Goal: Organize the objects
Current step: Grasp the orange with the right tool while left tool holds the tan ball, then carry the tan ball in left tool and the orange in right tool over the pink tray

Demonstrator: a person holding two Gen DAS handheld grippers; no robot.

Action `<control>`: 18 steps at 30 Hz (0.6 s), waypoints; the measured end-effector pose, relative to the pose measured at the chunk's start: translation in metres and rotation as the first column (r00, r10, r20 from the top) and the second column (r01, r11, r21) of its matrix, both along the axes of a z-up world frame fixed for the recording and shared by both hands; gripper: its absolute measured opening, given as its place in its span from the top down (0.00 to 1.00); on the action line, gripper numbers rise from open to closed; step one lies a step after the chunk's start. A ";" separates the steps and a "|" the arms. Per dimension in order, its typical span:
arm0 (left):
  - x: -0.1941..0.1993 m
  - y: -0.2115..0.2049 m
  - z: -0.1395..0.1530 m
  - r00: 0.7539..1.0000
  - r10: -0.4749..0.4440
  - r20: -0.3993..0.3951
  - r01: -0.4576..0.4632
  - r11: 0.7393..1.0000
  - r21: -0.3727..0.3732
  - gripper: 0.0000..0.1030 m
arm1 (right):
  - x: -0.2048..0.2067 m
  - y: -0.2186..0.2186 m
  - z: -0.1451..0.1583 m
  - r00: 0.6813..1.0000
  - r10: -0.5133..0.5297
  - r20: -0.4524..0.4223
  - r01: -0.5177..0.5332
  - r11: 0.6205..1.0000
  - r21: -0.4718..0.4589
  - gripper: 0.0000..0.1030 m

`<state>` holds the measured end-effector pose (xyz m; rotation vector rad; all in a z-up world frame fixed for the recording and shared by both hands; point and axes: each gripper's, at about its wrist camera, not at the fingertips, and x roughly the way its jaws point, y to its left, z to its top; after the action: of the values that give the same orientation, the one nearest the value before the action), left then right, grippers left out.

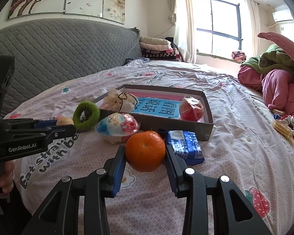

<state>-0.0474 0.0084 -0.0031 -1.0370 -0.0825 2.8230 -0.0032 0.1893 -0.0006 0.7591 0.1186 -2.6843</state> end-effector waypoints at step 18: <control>-0.013 -0.007 0.000 1.000 -0.012 -0.016 0.013 0.998 0.065 0.67 | -0.010 -0.008 0.005 1.000 0.009 -0.020 -0.008 1.000 0.006 0.62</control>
<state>-0.0600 0.0010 -0.0034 -0.9982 -0.1652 2.7968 -0.0136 0.1813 0.0048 0.7318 0.1339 -2.6852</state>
